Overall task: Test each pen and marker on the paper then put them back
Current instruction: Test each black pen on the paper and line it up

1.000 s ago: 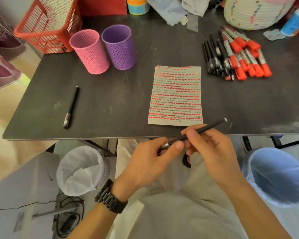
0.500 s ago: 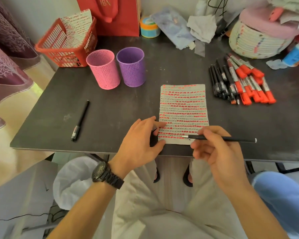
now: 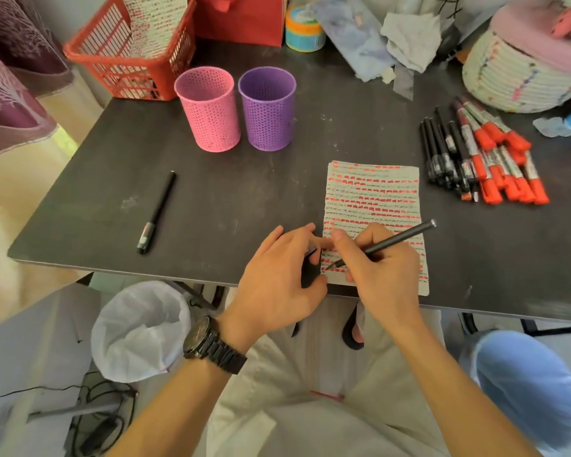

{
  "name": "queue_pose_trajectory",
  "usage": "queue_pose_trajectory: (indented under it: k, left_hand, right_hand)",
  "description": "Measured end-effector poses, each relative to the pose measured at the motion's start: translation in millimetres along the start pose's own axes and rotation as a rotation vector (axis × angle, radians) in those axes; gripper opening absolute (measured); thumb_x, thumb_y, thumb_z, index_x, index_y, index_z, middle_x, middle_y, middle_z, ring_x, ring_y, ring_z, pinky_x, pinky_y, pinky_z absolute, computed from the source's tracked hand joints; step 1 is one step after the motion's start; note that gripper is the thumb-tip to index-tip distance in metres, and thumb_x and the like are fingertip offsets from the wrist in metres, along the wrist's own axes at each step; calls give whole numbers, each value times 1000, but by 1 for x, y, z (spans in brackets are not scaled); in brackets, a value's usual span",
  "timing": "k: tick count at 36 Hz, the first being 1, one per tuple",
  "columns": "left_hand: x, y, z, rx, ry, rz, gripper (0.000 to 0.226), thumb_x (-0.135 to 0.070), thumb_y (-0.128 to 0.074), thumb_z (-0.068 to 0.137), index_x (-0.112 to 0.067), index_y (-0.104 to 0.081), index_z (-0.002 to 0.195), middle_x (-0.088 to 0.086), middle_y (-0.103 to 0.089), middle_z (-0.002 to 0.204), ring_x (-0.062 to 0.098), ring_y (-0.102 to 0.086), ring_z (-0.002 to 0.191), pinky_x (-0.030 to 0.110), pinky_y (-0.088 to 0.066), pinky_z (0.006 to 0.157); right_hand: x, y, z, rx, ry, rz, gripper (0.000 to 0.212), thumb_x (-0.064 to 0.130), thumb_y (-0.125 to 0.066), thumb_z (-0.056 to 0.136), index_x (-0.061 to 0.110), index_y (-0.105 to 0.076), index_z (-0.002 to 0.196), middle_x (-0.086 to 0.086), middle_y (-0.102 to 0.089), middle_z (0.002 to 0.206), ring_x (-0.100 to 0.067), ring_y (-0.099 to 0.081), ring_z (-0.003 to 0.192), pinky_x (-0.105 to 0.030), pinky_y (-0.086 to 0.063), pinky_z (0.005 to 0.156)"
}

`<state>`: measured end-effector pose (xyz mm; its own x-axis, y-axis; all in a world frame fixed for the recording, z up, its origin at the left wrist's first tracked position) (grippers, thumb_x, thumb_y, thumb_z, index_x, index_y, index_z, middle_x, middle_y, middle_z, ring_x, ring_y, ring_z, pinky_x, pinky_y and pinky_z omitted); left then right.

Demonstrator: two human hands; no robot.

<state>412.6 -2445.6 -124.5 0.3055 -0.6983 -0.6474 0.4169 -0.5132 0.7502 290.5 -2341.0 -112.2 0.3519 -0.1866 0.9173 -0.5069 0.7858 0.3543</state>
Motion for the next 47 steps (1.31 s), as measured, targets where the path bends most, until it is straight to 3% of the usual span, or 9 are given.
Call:
queue_pose_trajectory:
  k: [7, 10, 15, 23, 29, 39, 44, 47]
  left_hand:
    - [0, -3, 0, 2, 5, -14, 31, -30, -60, 76, -21, -54, 105, -26, -57, 125, 0, -35, 144, 24, -8, 124]
    - [-1, -1, 1, 3, 25, -57, 32, -27, -63, 75, -27, -37, 94, -21, -60, 131, 0, -35, 143, 34, -20, 124]
    - [-3, 2, 1, -19, 55, -57, 47, -27, -65, 75, -39, -25, 97, -16, -61, 129, -4, -31, 142, 40, -32, 118]
    - [-1, 0, 1, -6, 47, -49, 37, -25, -68, 76, -21, -44, 104, -23, -55, 128, -3, -34, 142, 35, -23, 123]
    - [-1, 0, 1, -4, 44, -54, 36, -25, -68, 76, -21, -40, 98, -18, -59, 132, -1, -35, 143, 37, -25, 122]
    - [-3, 2, 2, -21, 51, -53, 38, -24, -70, 76, -23, -37, 95, -18, -60, 131, -1, -35, 142, 41, -34, 117]
    - [-3, 1, 1, -14, 52, -62, 38, -23, -69, 76, -23, -37, 95, -19, -61, 131, -2, -35, 143, 36, -25, 122]
    - [-2, 1, 0, -11, 52, -55, 38, -24, -69, 76, -24, -35, 94, -19, -61, 131, -2, -35, 143, 35, -23, 122]
  right_hand:
    - [-5, -3, -2, -28, 32, -83, 36, 9, -72, 86, 18, -50, 59, -2, -57, 54, -19, -55, 54, -14, -40, 51]
    - [-5, -4, -2, -33, 28, -101, 35, 11, -72, 87, 13, -50, 60, -5, -56, 52, -22, -55, 51, -27, -44, 50]
    - [-7, -5, -2, -38, 12, -94, 34, 14, -71, 88, 14, -49, 61, -5, -56, 53, -26, -62, 54, -38, -49, 54]
    - [-8, -5, -2, -48, 50, -134, 33, 15, -70, 88, 16, -50, 62, -1, -59, 58, -20, -64, 55, -29, -49, 52]
    - [-7, -6, -2, -47, 71, -126, 30, 20, -67, 85, 20, -50, 60, 2, -60, 59, -16, -62, 55, -13, -44, 51]
    - [-7, -6, -1, -41, 71, -132, 29, 20, -66, 85, 16, -51, 61, -3, -58, 53, -20, -61, 51, -27, -48, 50]
    - [-6, -6, -1, -40, 51, -111, 31, 19, -66, 86, 20, -49, 60, -5, -57, 53, -28, -62, 51, -42, -50, 51]
    - [-6, -6, -1, -43, 55, -120, 31, 19, -66, 85, 22, -49, 60, -4, -58, 55, -27, -62, 52, -40, -50, 51]
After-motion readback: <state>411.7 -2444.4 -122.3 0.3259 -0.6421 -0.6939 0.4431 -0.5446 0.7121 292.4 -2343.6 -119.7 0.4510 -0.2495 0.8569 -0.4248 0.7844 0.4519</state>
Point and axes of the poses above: each hand's wrist, its own z-axis towards the middle knuckle, its own y-axis out of the back of the hand, x = y × z, the point moved 2 cm from there along z, towards the middle knuckle
